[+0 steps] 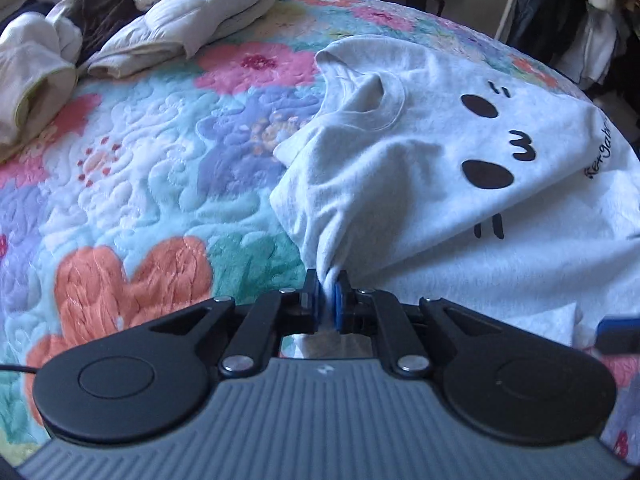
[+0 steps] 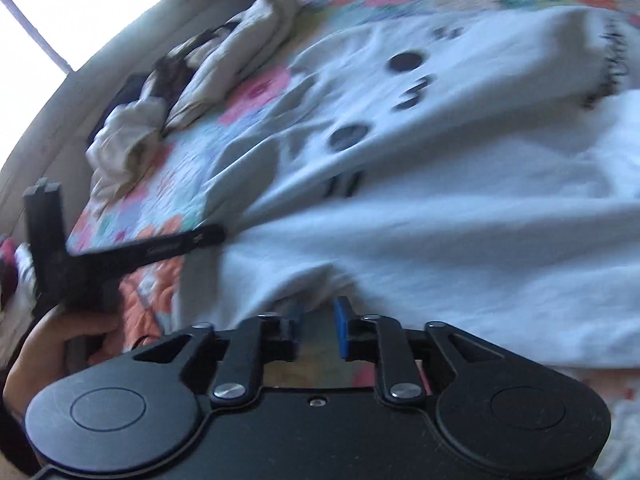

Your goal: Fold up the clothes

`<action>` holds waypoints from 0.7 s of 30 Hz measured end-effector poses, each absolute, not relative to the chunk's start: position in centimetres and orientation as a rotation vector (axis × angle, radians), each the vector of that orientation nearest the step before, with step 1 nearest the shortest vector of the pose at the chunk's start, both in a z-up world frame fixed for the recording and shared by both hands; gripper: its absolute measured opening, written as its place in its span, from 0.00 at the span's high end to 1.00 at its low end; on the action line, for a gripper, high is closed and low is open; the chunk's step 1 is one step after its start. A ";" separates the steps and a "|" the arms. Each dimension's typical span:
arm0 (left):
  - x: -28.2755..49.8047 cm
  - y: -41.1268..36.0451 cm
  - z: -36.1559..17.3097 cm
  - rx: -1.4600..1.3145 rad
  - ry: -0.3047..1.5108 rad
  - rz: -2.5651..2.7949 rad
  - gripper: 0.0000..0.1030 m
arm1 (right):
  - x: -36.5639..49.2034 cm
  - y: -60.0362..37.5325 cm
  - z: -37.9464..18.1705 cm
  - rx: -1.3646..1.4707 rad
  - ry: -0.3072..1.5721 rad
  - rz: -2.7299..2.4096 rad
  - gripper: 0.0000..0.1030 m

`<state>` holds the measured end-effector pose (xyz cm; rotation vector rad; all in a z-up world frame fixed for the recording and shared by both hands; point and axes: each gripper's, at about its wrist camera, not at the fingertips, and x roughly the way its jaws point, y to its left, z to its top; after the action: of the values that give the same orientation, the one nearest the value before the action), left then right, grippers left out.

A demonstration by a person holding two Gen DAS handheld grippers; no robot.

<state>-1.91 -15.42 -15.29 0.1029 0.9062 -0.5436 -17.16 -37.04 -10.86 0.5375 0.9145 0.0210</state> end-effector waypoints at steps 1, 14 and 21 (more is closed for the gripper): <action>-2.1 -15.4 -14.7 0.105 0.898 -0.562 0.93 | -17.6 -38.0 -10.3 0.551 0.904 -0.017 0.70; -6.3 -17.5 -7.1 -0.094 0.673 -0.900 0.70 | -27.7 -48.3 -3.4 0.454 0.847 -0.441 0.50; -9.1 -24.5 -9.7 0.117 0.644 -1.069 0.53 | -31.9 -53.1 -9.1 0.613 0.935 -0.604 0.48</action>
<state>-9.15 -24.51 -9.67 0.1171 0.6438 -1.0690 -31.92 -53.12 -9.11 0.6131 0.9347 -0.6043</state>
